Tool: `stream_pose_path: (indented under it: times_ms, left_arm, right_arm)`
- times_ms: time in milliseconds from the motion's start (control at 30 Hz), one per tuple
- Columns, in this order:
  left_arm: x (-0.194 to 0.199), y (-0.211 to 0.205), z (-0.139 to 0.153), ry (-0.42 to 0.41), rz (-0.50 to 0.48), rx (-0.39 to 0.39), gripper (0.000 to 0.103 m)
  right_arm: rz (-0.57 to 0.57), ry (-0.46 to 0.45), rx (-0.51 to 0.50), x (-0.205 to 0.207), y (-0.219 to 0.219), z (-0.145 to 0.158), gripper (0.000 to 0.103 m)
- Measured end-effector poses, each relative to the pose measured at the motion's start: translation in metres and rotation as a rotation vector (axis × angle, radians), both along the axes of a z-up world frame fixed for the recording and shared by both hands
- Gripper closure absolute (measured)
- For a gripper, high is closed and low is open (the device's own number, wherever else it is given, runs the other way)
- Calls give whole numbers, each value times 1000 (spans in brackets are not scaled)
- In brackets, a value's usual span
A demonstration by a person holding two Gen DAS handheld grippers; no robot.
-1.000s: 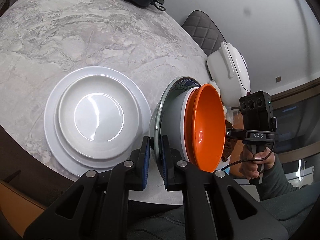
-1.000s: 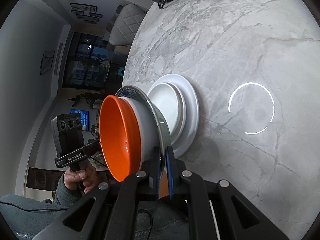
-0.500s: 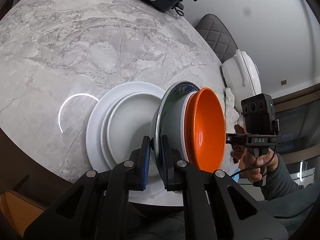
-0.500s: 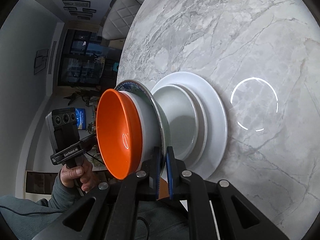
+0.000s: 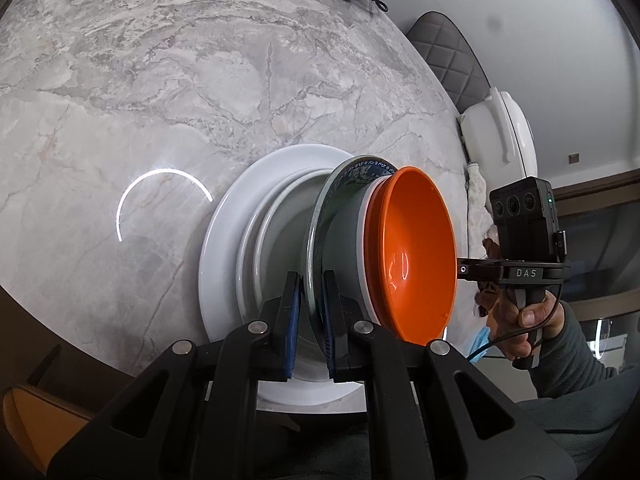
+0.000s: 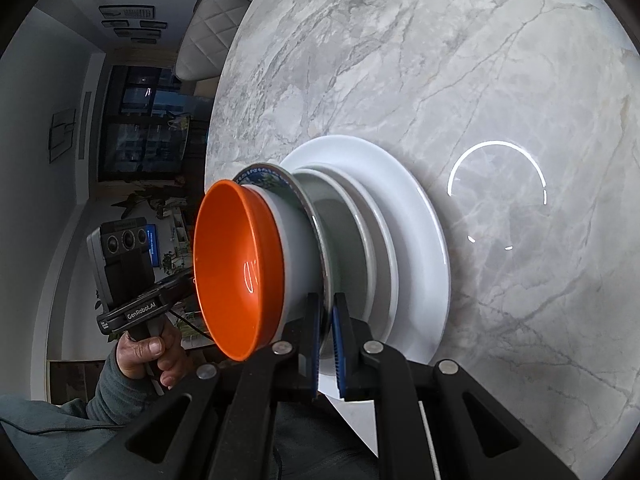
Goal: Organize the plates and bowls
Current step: 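Lift the nested bowls with both grippers and carry them over the plate stack, then lower the nested bowls onto the plate stack and open both grippers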
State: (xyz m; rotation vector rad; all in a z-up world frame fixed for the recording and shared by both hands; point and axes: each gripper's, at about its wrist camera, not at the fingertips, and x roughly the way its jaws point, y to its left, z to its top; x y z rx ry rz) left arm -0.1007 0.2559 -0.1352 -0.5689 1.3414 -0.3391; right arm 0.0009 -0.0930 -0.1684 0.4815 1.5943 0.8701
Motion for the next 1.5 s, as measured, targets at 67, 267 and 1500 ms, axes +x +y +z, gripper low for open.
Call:
stream_pose_path:
  times_ms: [67,267,1500]
  left_arm:
    - [1,-1,-3,5,-6,0,96]
    - [4,-5,-11,19,-13,-3,96]
    - [-12,0,30,-161,-60,224,47]
  right_arm:
    - [-4,3,-3,0,-2,0,93]
    - [-17,12,-16,-3,-10,-3,93]
    - [-187,-163,-163,-29,-29,42,30]
